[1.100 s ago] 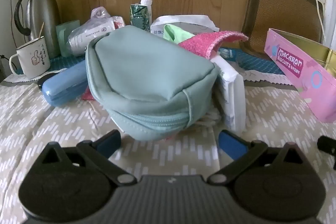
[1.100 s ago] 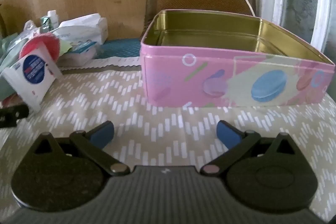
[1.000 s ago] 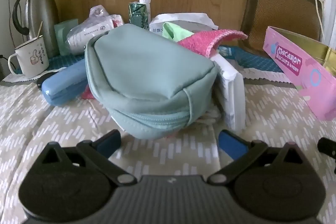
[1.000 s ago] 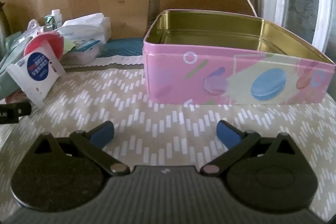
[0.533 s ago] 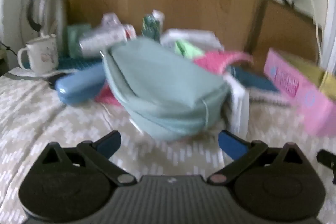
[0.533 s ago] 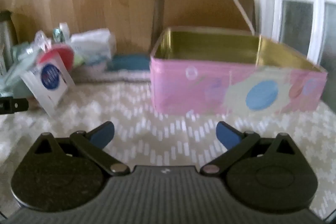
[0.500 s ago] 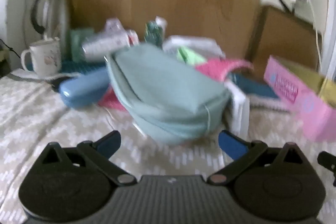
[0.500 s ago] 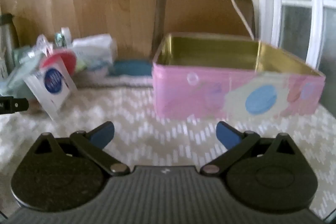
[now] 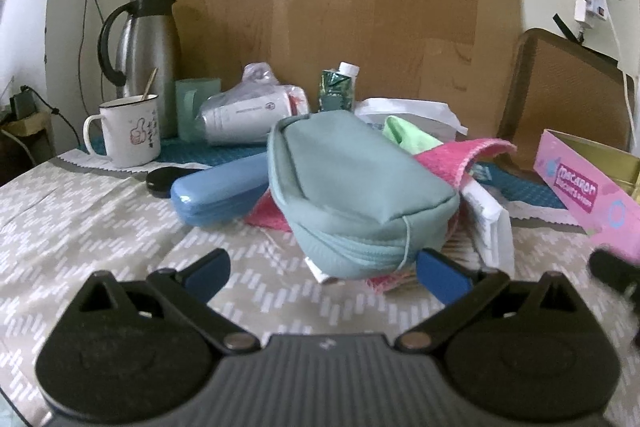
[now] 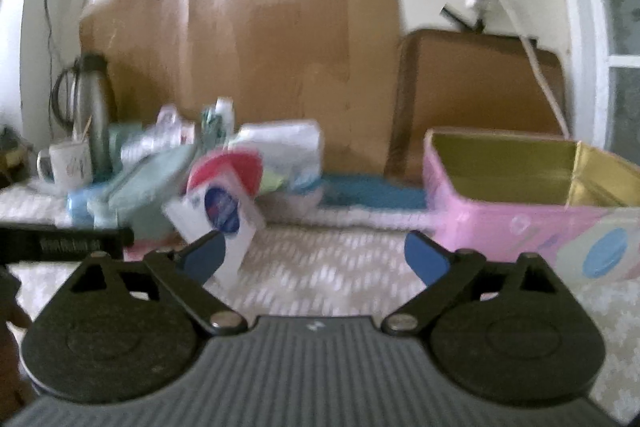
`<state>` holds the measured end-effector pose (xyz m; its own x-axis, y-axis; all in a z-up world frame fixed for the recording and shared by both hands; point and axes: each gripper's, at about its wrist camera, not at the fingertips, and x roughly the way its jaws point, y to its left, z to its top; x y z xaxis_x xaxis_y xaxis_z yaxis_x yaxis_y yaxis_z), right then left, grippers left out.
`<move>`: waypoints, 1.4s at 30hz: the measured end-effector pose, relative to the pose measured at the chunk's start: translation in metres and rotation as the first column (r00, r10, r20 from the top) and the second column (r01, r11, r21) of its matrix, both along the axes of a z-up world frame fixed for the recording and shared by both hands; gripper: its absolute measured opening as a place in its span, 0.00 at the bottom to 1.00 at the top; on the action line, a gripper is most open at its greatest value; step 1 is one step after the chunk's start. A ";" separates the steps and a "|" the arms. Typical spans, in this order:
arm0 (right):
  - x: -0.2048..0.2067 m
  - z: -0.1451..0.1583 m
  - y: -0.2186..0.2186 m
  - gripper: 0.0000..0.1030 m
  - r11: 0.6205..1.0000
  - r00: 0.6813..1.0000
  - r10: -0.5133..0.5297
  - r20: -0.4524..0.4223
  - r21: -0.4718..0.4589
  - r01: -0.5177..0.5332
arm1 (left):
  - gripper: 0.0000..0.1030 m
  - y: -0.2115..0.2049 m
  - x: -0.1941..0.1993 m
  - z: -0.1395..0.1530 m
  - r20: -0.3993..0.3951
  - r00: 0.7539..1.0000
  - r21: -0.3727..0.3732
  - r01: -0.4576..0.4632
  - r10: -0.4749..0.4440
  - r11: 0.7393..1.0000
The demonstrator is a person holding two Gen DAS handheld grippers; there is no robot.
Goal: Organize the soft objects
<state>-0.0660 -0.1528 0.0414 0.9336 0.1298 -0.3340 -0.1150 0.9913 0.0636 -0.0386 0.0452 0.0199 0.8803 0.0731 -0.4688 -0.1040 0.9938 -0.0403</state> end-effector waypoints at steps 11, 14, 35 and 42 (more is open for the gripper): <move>0.009 -0.009 -0.013 0.70 0.990 0.996 -0.012 -0.091 0.140 0.024 | 1.00 0.013 0.002 -0.006 -0.008 1.000 -0.053 0.003 -0.003 0.999; 0.004 -0.011 -0.015 0.66 0.990 0.997 -0.004 -0.080 0.143 0.016 | 1.00 0.023 0.000 -0.005 -0.003 0.999 -0.107 -0.035 0.035 0.994; 0.040 -0.003 0.076 0.24 0.924 0.961 0.265 -0.081 -0.263 -0.277 | 1.00 0.032 -0.031 0.006 0.218 0.971 -0.162 -0.058 0.093 0.985; 0.023 0.008 0.019 0.18 0.975 0.965 0.220 -0.144 0.032 -0.218 | 1.00 0.026 -0.032 0.006 0.237 0.969 -0.119 -0.034 0.062 0.992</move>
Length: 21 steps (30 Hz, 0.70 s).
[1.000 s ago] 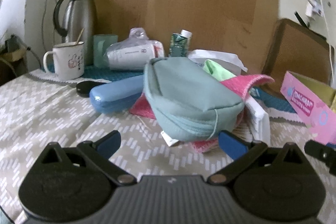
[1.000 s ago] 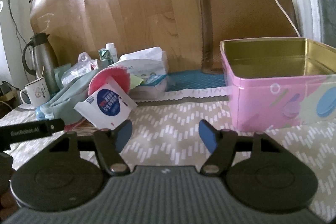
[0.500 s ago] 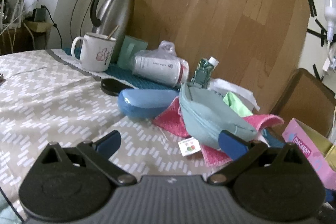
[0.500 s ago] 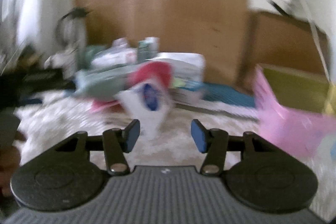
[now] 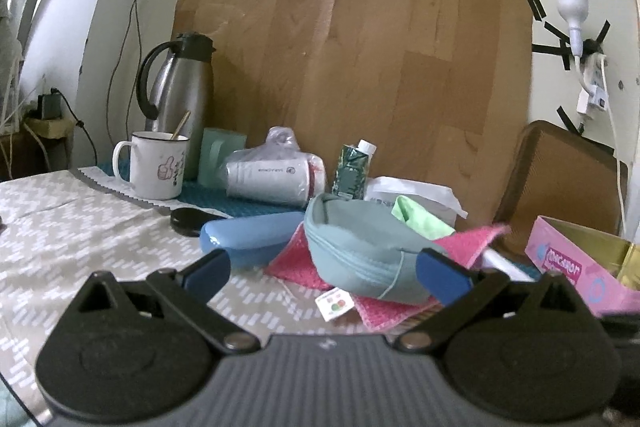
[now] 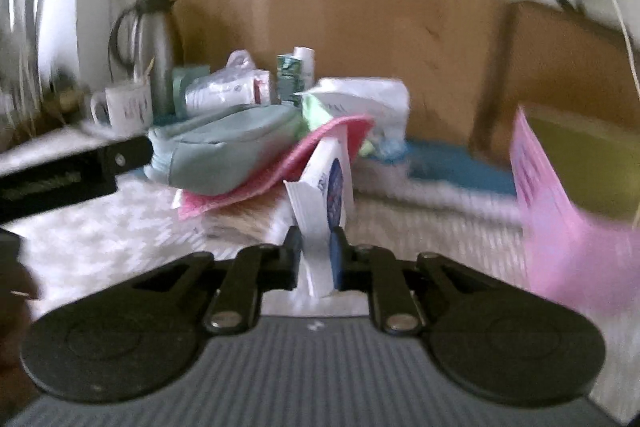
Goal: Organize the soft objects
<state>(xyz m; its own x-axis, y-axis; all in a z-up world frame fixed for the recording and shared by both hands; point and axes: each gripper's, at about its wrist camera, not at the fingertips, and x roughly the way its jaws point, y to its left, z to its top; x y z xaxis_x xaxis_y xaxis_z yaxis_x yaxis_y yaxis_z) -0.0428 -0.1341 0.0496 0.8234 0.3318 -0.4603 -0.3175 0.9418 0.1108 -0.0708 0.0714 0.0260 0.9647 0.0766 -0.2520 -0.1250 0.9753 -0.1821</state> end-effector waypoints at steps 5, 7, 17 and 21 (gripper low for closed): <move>-0.046 -0.002 -0.066 0.17 0.961 0.989 -0.037 -0.146 0.267 0.075 | 0.99 -0.006 -0.001 0.001 -0.011 0.999 0.050 0.044 -0.044 0.998; -0.071 -0.006 -0.089 0.19 0.953 0.984 -0.084 -0.158 0.276 0.126 | 0.99 -0.017 -0.001 0.002 -0.029 0.996 0.097 0.081 -0.079 0.992; -0.132 -0.011 -0.110 0.58 0.955 0.956 -0.294 -0.013 0.043 0.295 | 0.90 -0.113 0.026 0.007 -0.271 0.789 -0.024 0.568 -0.552 0.823; -0.136 -0.022 -0.105 0.73 0.969 0.969 -0.244 0.029 -0.034 0.245 | 0.87 -0.139 0.051 0.007 -0.342 0.680 -0.149 0.643 -0.649 0.752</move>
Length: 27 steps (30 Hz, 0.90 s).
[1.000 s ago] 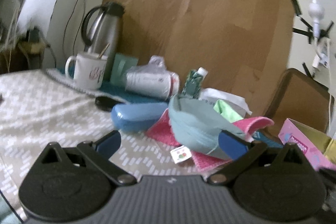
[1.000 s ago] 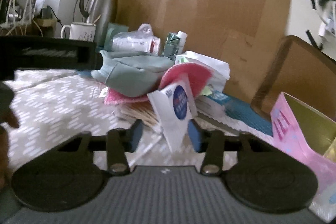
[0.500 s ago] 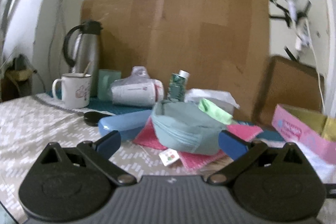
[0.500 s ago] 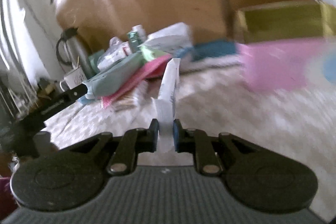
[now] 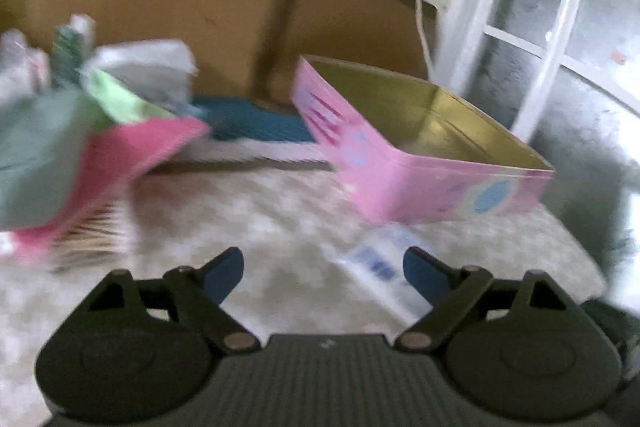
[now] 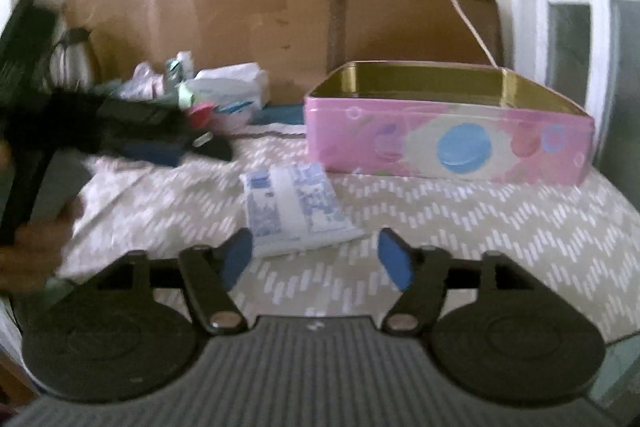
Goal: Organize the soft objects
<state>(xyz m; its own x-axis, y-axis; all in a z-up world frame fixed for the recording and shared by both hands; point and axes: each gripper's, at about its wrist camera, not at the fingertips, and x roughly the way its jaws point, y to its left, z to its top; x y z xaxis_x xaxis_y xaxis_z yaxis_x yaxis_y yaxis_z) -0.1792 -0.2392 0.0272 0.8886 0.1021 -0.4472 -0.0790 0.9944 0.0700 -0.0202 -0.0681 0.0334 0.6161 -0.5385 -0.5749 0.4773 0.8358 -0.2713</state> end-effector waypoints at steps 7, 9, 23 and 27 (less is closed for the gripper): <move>0.032 -0.005 0.004 0.84 0.998 0.998 0.053 -0.040 -0.041 -0.054 | 0.63 -0.024 0.021 -0.014 -0.239 0.967 -0.096 0.069 -0.090 0.993; 0.043 -0.010 0.003 0.79 0.996 0.993 0.084 -0.080 -0.023 -0.086 | 0.56 -0.029 0.018 -0.018 -0.220 0.972 -0.093 0.064 -0.083 0.994; 0.013 0.030 -0.002 0.74 0.992 0.973 0.029 0.228 -0.123 -0.001 | 0.42 -0.049 -0.003 0.040 -0.015 0.990 -0.116 0.141 -0.143 0.983; 0.030 0.042 -0.022 0.74 0.986 0.958 -0.034 0.285 -0.150 0.079 | 0.43 -0.084 0.006 0.058 0.076 0.981 -0.072 0.183 -0.177 0.981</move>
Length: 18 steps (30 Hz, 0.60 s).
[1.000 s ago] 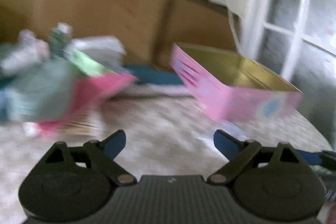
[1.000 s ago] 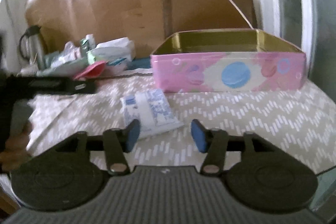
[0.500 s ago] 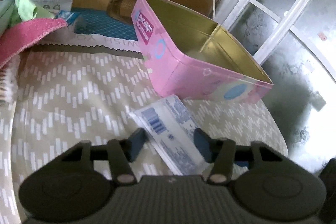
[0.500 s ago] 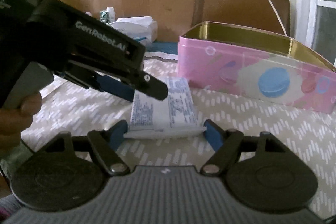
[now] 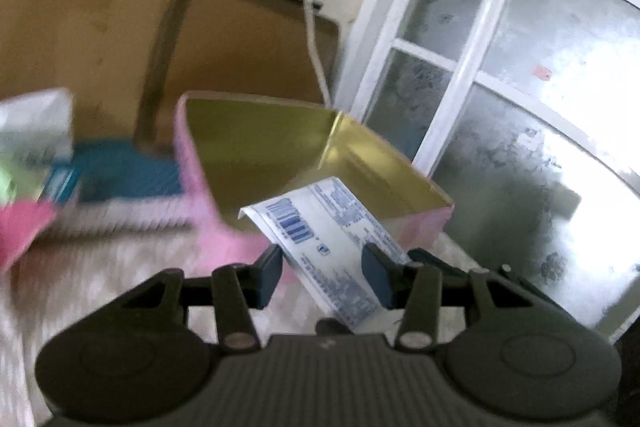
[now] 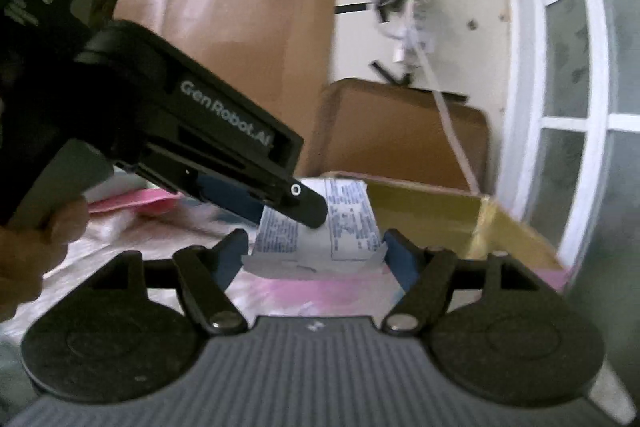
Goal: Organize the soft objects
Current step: 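Carry the white packet into the pink tin with the left tool and release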
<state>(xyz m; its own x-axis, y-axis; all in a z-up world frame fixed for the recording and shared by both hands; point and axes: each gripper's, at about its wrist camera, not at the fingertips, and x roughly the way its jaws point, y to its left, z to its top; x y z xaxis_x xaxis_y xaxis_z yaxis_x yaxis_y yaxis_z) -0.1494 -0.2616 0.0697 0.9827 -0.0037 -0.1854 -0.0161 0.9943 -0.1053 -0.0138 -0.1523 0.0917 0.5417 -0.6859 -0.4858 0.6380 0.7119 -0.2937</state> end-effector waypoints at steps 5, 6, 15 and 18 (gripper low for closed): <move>0.041 0.002 -0.044 0.74 0.996 0.997 -0.082 -0.017 0.040 0.082 | 0.42 -0.054 0.030 0.008 0.039 0.999 0.009 0.019 -0.020 1.000; 0.049 0.000 -0.052 0.74 0.994 0.995 -0.097 -0.026 0.048 0.098 | 0.42 -0.064 0.033 0.007 0.035 0.999 0.010 0.023 -0.023 1.000; 0.101 -0.021 -0.089 0.80 0.959 0.955 -0.276 -0.111 0.028 0.281 | 0.43 -0.103 0.060 -0.014 -0.019 1.000 0.015 -0.005 0.006 1.000; 0.098 -0.021 -0.092 0.80 0.952 0.949 -0.296 -0.113 0.048 0.303 | 0.43 -0.093 0.053 -0.013 0.001 1.000 0.025 -0.017 0.017 1.000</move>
<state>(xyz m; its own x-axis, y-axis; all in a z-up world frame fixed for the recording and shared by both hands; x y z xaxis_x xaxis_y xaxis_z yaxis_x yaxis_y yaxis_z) -0.0510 -0.3539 0.0483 0.9137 -0.2796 -0.2950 0.2759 0.9596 -0.0552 0.0393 -0.2449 0.0787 0.5534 -0.6641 -0.5027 0.6260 0.7297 -0.2750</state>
